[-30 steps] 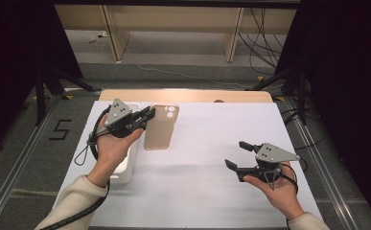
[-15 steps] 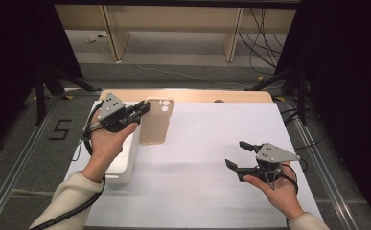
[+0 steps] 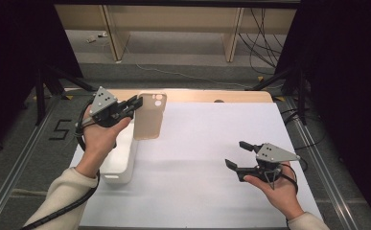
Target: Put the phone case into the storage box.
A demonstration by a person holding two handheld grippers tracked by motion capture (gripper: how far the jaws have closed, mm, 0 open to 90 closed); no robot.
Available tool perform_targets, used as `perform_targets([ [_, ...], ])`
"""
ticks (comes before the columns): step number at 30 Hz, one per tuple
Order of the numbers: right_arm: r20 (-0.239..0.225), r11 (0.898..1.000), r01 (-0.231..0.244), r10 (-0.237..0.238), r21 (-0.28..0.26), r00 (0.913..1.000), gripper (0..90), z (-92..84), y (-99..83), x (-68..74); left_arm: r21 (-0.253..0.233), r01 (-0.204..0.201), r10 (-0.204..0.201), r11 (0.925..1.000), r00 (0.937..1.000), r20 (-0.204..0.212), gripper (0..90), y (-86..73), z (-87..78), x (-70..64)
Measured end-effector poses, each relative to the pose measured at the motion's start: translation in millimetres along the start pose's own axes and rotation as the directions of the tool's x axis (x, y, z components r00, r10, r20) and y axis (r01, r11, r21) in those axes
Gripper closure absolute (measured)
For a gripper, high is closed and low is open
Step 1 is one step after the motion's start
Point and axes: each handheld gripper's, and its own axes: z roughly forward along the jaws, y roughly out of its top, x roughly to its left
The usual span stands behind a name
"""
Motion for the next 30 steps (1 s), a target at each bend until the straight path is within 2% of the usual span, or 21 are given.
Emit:
perform_targets([
  [30,-0.001,1.000,-0.002,0.002,-0.003,1.0000,22.1,0.4,-0.5,-0.9,-0.004,-0.013,0.012,0.9999,0.9992,-0.037,81.9,6.8,-2.0,20.5],
])
